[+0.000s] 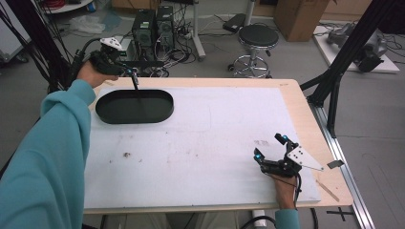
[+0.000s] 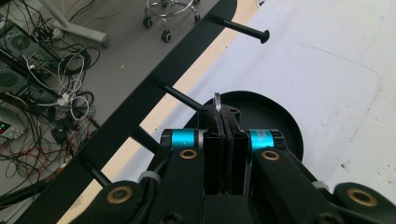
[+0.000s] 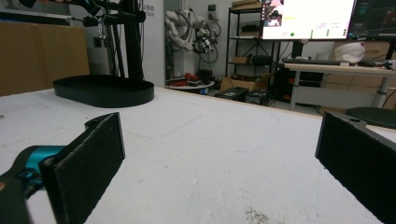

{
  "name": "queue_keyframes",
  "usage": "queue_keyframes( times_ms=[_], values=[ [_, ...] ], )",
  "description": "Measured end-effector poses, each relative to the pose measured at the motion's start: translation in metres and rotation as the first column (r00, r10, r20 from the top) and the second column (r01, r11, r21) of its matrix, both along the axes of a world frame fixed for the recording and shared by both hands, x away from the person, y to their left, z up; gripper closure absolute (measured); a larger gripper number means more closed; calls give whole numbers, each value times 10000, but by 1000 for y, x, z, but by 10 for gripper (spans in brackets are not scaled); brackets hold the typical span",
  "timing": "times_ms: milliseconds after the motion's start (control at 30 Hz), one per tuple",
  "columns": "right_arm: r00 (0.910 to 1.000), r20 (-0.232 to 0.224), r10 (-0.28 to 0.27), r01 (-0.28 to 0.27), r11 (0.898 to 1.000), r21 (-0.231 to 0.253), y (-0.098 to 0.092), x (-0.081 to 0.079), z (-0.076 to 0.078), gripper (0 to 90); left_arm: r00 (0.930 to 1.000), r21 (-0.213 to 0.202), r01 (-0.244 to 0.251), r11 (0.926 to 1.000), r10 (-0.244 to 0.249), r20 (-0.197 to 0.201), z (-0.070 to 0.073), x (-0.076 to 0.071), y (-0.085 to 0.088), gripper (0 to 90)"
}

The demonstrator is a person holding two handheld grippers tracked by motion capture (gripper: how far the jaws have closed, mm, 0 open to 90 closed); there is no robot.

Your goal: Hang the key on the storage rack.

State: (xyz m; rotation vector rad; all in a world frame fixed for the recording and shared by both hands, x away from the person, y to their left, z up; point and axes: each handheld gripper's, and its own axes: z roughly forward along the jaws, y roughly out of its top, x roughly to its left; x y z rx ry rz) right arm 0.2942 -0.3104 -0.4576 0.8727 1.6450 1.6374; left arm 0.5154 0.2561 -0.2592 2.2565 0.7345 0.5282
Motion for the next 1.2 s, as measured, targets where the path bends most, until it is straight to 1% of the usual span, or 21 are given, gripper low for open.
queue_keyframes(
  times_ms=[67,133,167,300,533,700,833,900,933,967,1100,1167,1200],
  values=[
    [10000,30,-2,2,10000,-17,0,0,0,6,10000,-81,-65,9999,65,19,0,0,0,881],
    [10000,6,9,-9,10000,0,0,0,0,6,10000,-76,-84,9999,84,28,0,1,0,881],
    [10000,16,10,-10,10000,-1,0,0,0,6,9999,-3,-95,10000,95,39,0,1,-1,881],
    [10000,15,7,-7,10000,6,0,0,0,6,9995,-19,-327,9995,327,52,-1,3,-1,881],
    [10000,31,8,-8,10000,1,0,0,0,6,9986,-15,-503,9987,504,157,-2,4,-2,881],
    [10000,21,0,0,10000,6,0,0,0,6,9968,-79,-754,9971,755,260,-2,6,-4,881],
    [10000,16,12,-12,10000,-9,0,0,0,6,9953,-21,-906,9959,906,353,-3,7,-6,881],
    [10000,28,2,-2,10000,2,0,0,0,6,9948,-66,-955,9954,957,343,-3,7,-6,880],
    [10000,16,13,-13,10000,-7,0,0,0,6,9942,-51,-998,9950,999,394,-3,7,-6,880],
    [10000,46,4,-4,10000,-13,0,0,0,6,9936,-180,-1050,9943,1057,391,-3,8,-7,880],
    [10000,76,-1,1,10000,-13,0,0,0,6,9913,-221,-1248,9919,1255,385,-4,9,-7,876],
    [10000,82,-2,2,10000,-20,0,0,0,6,9882,-219,-1454,9891,1463,456,-4,9,-7,865],
    [10000,75,3,-3,10000,-25,0,0,0,6,9863,-305,-1552,9874,1567,519,-4,9,-7,856]
  ],
)
